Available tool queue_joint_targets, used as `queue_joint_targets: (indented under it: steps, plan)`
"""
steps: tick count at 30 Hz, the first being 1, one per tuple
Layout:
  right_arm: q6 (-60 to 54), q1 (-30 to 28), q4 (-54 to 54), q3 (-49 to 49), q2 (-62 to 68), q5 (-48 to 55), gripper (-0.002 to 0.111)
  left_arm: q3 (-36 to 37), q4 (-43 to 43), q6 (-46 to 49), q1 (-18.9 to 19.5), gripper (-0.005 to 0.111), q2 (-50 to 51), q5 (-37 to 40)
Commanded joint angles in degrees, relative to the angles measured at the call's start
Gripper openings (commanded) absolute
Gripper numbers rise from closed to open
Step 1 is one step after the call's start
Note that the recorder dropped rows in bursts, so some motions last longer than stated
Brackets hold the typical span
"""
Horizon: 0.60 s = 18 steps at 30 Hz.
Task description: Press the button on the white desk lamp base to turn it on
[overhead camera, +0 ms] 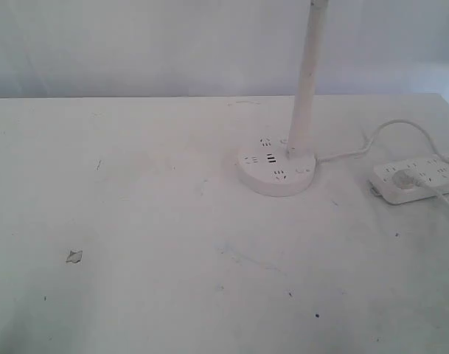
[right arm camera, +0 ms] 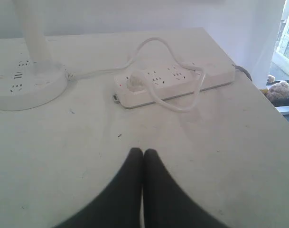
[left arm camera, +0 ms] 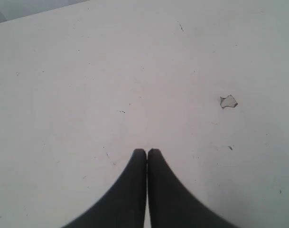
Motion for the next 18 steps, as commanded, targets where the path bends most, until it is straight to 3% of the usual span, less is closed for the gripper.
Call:
queue_joint_targets:
  steps: [1,12,17,18]
  plan:
    - [-0.50,0.17,-0.36,0.15,-0.34,-0.67,0.000,0.19,-0.33,-0.06,0.15,0.000,-0.22,-0.11]
    - [-0.84,0.17,-0.36,0.15,-0.34,-0.85,0.000,0.19,-0.33,-0.06,0.15,0.000,-0.22,-0.11]
    - [-8.49,0.17,-4.84,0.15,-0.34,-10.20,0.000,0.19,-0.33,-0.06,0.15,0.000,-0.22,-0.11]
    - [-10.24,0.17,-5.51,0.15,-0.34,-16.43,0.000,0.19,-0.33,-0.06,0.15,0.000,-0.22,-0.11]
